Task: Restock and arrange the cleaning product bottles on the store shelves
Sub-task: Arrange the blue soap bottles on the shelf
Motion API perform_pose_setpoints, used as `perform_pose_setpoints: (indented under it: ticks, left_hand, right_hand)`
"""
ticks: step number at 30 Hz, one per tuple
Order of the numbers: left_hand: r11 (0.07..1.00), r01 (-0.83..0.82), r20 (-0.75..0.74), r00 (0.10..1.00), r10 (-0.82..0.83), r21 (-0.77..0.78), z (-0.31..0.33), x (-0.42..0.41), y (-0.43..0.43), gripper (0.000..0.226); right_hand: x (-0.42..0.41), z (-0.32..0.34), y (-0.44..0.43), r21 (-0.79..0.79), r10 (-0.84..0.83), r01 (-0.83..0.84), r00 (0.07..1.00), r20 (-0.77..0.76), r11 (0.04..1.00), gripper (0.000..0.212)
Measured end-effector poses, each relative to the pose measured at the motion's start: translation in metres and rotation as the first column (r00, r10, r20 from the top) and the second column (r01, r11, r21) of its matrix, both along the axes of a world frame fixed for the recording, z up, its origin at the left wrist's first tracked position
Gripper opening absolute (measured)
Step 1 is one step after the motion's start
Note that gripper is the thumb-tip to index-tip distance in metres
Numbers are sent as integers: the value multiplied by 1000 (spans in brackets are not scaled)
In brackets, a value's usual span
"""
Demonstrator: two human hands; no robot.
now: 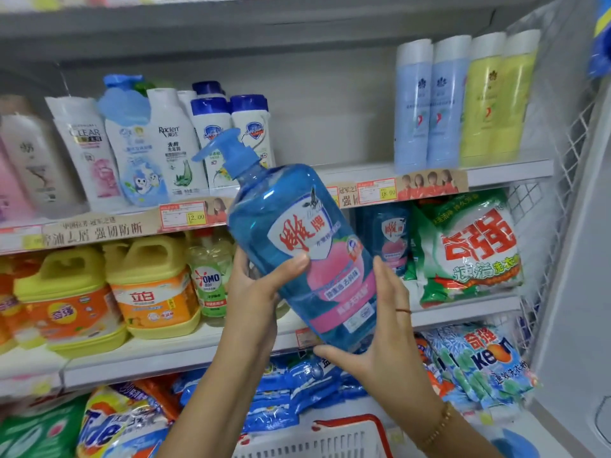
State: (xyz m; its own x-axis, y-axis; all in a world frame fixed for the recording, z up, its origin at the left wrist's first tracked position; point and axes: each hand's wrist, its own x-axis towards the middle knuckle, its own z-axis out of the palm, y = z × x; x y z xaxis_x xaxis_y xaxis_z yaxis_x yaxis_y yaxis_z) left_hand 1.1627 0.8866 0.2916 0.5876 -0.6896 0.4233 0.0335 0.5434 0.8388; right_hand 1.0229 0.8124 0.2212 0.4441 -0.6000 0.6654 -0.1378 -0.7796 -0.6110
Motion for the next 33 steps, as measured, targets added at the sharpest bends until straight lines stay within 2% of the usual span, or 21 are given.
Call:
perform_pose_setpoints:
  ticks: [3,5,9,11,13,16,19,22,25,29,31,33]
  left_hand:
    - [1000,-4,-21,1000,4,10,-1,-5,-3,74]
    - [999,29,8,1000,-29,42,-3,-5,-3,78]
    - [985,136,192,969,-154,106,-5,2,5,94]
    - [977,168,284,938,-200,134,-3,2,6,103]
    - [974,174,352,911,-215,146,0,-4,7,105]
    - [975,150,396,895,-206,166,-4,-9,5,113]
    - [958,157,351,906,-236,239,-10,-14,10,121]
    - [960,167,305,924,-232,224,-10,-17,16,99]
    - [960,168,208,954,-216,225,-1,-14,18,89]
    - [939,232,21,969,-246,255,20,-10,20,91]
    - [934,303,-105,952,-287,188,30,-11,22,69]
    - [928,347,-221,923,-314,135,39,-10,24,53]
  right_hand:
    - [7,-3,-6,-22,-28,31,993,112,999,114]
    - [4,-5,-9,11,6,-8,987,158,1000,109]
    - [-6,-8,-16,160,124,-157,972,199,975,112]
    - [-8,-5,-16,247,277,-349,918,282,904,111]
    - [-11,0,-14,300,423,-547,818,390,782,105]
    - [-16,4,-12,352,517,-675,730,448,648,95]
    - [-20,9,-9,430,592,-754,657,467,498,88]
    - [-21,14,-5,462,614,-761,644,456,455,78]
    - [-18,22,2,446,607,-753,655,449,483,79]
    - [-18,36,9,405,561,-714,700,441,571,69]
    - [-20,41,9,403,525,-668,743,416,626,78]
    - [-21,44,12,373,529,-673,736,422,638,75]
